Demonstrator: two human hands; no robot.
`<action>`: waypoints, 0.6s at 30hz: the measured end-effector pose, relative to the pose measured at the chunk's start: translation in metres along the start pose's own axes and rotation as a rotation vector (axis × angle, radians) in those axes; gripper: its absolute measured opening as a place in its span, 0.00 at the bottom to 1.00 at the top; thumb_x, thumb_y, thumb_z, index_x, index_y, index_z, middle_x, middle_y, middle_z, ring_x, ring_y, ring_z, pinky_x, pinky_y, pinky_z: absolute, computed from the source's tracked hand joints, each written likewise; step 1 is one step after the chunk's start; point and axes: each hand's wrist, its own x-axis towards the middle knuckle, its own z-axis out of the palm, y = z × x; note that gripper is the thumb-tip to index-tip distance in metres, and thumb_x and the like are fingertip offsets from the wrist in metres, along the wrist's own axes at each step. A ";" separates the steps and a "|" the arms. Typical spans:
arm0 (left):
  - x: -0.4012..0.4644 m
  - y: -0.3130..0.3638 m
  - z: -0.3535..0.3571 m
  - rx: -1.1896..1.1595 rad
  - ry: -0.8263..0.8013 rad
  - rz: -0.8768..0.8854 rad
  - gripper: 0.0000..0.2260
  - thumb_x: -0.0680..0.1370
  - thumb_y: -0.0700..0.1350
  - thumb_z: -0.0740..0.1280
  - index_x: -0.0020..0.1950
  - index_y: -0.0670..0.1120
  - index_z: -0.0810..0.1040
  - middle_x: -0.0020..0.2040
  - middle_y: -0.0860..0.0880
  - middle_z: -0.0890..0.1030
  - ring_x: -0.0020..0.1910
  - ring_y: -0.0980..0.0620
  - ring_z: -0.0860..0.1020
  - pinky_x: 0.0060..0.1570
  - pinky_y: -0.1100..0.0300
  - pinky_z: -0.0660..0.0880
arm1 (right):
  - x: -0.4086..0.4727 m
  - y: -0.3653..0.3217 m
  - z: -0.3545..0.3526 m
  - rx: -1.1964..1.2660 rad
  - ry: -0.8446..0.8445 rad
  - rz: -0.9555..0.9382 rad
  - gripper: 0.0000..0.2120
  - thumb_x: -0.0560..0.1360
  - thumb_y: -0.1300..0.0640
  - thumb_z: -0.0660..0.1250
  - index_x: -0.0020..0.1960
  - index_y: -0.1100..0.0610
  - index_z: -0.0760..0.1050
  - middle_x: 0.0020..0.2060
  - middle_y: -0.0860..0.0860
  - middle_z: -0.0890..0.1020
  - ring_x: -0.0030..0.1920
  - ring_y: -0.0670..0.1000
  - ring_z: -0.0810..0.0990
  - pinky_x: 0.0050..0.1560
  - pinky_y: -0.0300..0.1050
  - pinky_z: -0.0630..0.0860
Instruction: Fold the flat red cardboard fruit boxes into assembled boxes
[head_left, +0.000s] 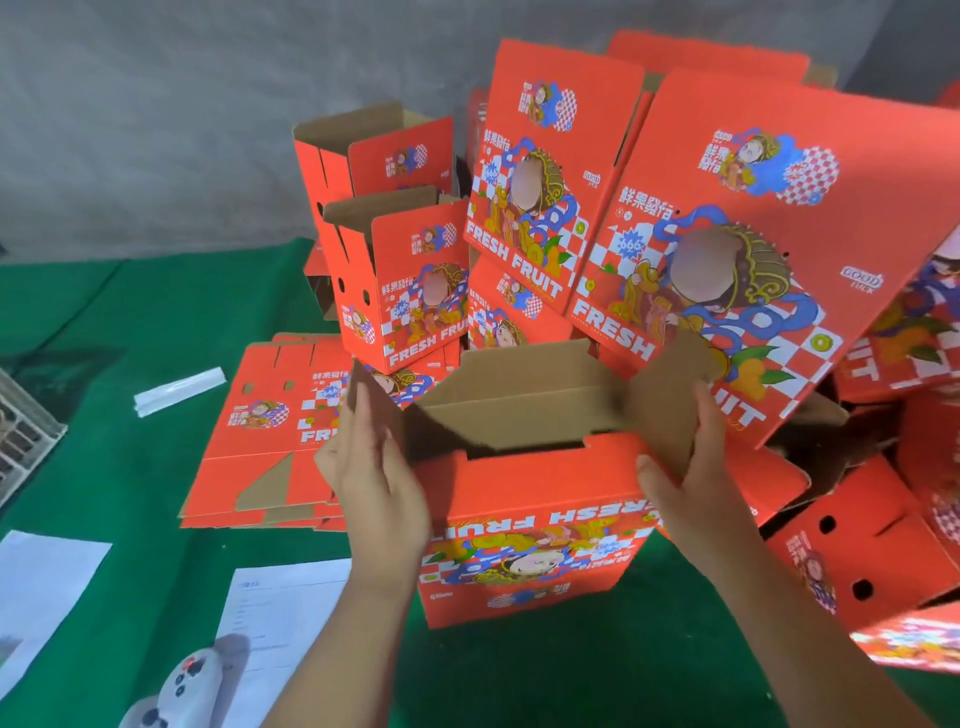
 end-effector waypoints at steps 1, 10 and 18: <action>0.004 -0.001 -0.001 0.032 -0.039 0.043 0.23 0.84 0.40 0.54 0.81 0.39 0.65 0.78 0.41 0.69 0.73 0.55 0.65 0.71 0.62 0.56 | 0.002 -0.005 0.000 0.018 -0.025 0.010 0.47 0.79 0.59 0.69 0.80 0.31 0.41 0.81 0.43 0.60 0.74 0.48 0.70 0.70 0.54 0.72; 0.006 -0.012 0.000 0.031 -0.379 0.312 0.20 0.73 0.29 0.60 0.49 0.56 0.65 0.61 0.52 0.76 0.62 0.42 0.79 0.50 0.53 0.70 | 0.003 -0.001 0.013 -0.149 -0.078 -0.258 0.47 0.81 0.69 0.61 0.84 0.40 0.36 0.82 0.47 0.61 0.78 0.48 0.66 0.70 0.54 0.71; 0.021 -0.015 0.004 0.240 -0.548 0.334 0.22 0.84 0.61 0.57 0.77 0.57 0.66 0.53 0.54 0.66 0.56 0.49 0.68 0.58 0.54 0.64 | 0.003 -0.001 0.018 -0.240 -0.003 -0.285 0.30 0.81 0.65 0.58 0.82 0.54 0.61 0.79 0.54 0.66 0.78 0.47 0.63 0.78 0.46 0.58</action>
